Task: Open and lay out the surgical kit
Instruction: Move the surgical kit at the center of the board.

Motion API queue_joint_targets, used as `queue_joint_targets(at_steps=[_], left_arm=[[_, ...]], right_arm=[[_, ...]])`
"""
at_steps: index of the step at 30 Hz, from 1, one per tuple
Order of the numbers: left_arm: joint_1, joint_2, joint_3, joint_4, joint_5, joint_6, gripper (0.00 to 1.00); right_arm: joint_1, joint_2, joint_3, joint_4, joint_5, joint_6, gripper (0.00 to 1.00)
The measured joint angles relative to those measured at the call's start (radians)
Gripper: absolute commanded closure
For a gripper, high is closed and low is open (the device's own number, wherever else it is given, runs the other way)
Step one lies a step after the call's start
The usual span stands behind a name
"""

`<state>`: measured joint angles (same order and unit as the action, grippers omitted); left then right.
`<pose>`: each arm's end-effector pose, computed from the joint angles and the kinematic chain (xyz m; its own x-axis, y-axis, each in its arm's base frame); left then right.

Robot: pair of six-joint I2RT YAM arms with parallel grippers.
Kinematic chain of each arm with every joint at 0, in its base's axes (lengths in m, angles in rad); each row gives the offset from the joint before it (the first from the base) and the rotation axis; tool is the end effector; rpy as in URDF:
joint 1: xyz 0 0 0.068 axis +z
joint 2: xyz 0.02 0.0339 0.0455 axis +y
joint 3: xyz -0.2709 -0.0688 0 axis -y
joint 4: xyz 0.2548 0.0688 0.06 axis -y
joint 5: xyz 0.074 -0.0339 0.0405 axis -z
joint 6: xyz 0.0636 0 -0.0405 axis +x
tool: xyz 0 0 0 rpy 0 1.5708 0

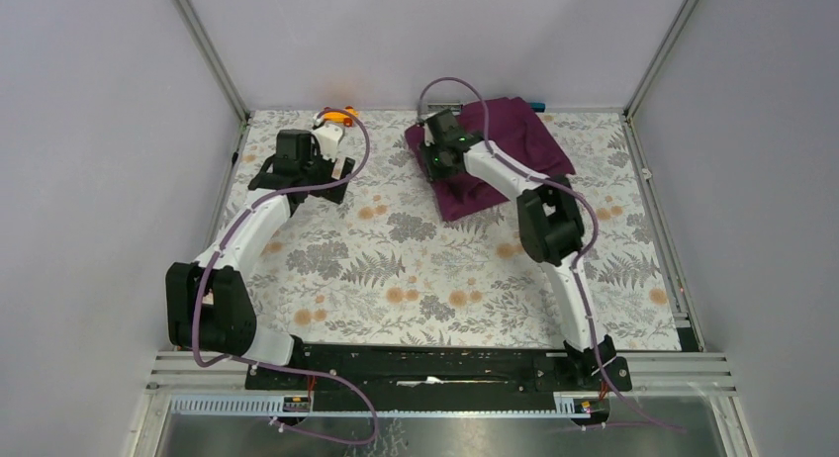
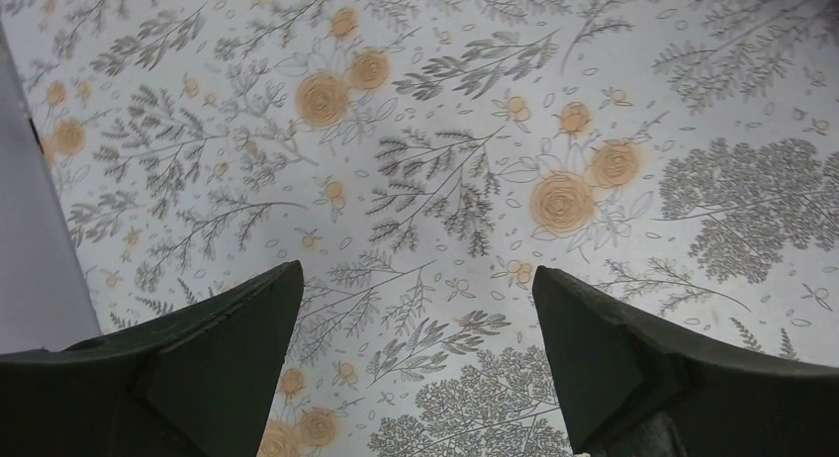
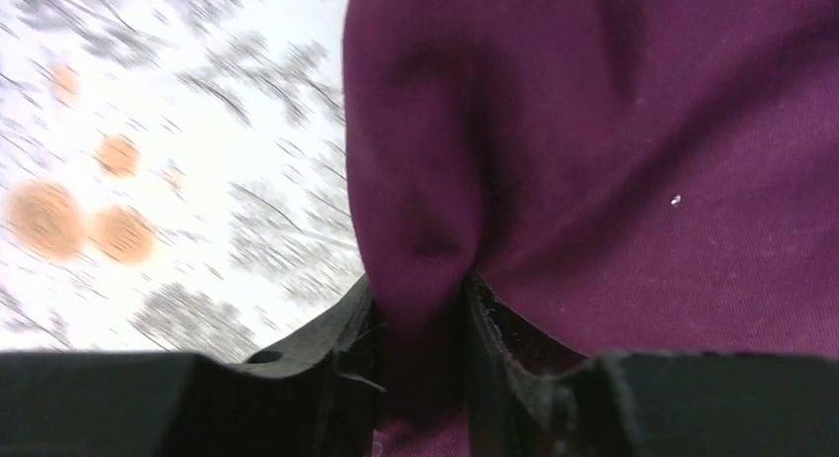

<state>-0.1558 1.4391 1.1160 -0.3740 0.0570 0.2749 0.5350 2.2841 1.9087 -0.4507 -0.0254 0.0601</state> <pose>0.3457 -0.0580 0.2698 -0.5566 0.3618 -0.7478 0.3628 0.9157 0.1729 0.4719 0.2816 0.1796 -0.6629 -0.3231 -0.6754 -0.4855 0.8722 0.0593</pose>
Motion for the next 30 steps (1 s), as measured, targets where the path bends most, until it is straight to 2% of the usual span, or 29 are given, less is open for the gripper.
queue_joint_targets(at_steps=[5,7,12,18,24,30], left_arm=[[0.024,0.0,0.002,-0.002,-0.016,-0.034,0.01],[0.024,0.002,0.012,-0.009,-0.013,-0.051,0.01],[0.023,0.055,0.084,-0.007,0.022,-0.127,0.01],[0.023,0.22,0.207,0.04,0.097,-0.298,0.01],[0.008,0.387,0.323,0.087,0.177,-0.491,0.01],[-0.073,0.514,0.442,0.129,0.214,-0.612,0.01]], right_arm=[[0.069,0.163,0.279,-0.027,-0.072,0.113,0.24],[0.091,0.171,0.32,-0.024,-0.103,0.142,0.17],[0.117,0.134,0.331,-0.014,-0.116,0.146,0.12],[0.064,-0.06,0.14,0.017,-0.092,0.115,0.1],[-0.118,-0.286,-0.076,0.113,-0.083,0.086,0.08],[-0.337,-0.324,-0.145,0.177,-0.098,0.084,0.02]])
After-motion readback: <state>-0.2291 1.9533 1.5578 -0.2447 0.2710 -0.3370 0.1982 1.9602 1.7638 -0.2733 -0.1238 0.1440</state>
